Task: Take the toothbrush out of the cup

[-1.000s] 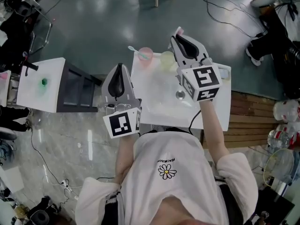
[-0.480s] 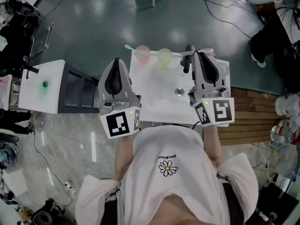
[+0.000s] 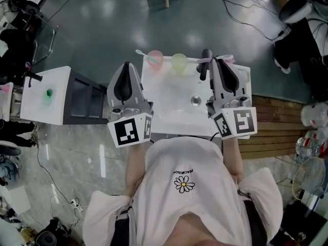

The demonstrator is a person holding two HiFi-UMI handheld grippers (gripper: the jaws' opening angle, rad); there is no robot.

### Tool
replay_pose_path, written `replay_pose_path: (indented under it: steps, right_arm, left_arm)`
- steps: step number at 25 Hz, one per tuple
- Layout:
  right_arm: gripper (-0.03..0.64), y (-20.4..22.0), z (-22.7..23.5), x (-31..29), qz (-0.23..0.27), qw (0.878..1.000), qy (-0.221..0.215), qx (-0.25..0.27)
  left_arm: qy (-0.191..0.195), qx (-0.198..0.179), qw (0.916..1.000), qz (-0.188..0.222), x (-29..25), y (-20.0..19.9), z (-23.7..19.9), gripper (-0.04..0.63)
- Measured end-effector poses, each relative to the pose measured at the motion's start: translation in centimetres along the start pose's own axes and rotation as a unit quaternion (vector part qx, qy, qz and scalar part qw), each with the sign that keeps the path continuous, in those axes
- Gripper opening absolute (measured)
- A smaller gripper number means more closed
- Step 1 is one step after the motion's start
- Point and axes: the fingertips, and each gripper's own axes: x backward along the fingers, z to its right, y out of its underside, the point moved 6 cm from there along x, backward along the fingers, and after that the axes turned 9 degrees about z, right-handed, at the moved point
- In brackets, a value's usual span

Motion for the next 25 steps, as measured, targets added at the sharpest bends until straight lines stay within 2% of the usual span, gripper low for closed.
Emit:
replay_pose_path:
  steps: [2,3,4,6,9,11,14,15,18,21,25]
  right_arm:
    - [0.034,0.2,0.0,0.0,-0.004,1.0,-0.002,0.004]
    - [0.034,0.3,0.0,0.1,-0.006,1.0,-0.002,0.006]
    - [0.034,0.4,0.0,0.1,-0.007,1.0,0.0,0.006]
    - [0.034,0.5,0.0,0.2,-0.012,1.0,0.005,0.003]
    - [0.034,0.6,-0.1,0.5,-0.021,1.0,0.006,0.003]
    - [0.034,0.7,0.0,1.0,-0.029,1.0,0.006,0.009]
    - [0.035,1.4,0.3,1.5,-0.048,0.999,0.011,0.015]
    - [0.035,1.7,0.5,1.7,-0.054,0.998,0.015,0.013]
    - [0.035,2.1,0.9,2.4,-0.065,0.998,0.027,0.001]
    - [0.035,2.2,1.2,2.8,-0.07,0.997,0.036,0.001]
    - [0.035,2.0,1.5,3.2,-0.071,0.996,0.044,0.007]
  left_arm:
    - [0.008,0.01,0.9999,0.003,-1.5,0.0,-0.8,0.008]
    - [0.014,0.019,0.9997,0.002,-2.3,0.2,-1.2,0.026]
    - [0.022,0.029,0.9993,-0.006,-3.0,0.8,-1.5,0.08]
    - [0.034,0.046,0.9976,-0.04,-4.4,3.2,-2.1,0.099]
    - [0.028,0.062,0.9914,-0.112,-5.4,8.6,-3.0,0.148]
    - [0.008,0.1,0.9825,-0.157,-5.3,12.5,-3.7,0.186]
    - [-0.041,0.2,0.9589,-0.197,-5.0,18.2,-5.2,0.217]
    - [-0.052,0.222,0.9512,-0.207,-5.0,19.8,-5.5,0.224]
    - [-0.063,0.258,0.9346,-0.237,-4.8,23.2,-5.9,0.227]
    - [-0.067,0.28,0.9223,-0.258,-4.5,25.2,-5.8,0.225]
    - [-0.043,0.316,0.9073,-0.274,-4.4,27.0,-4.8,0.19]
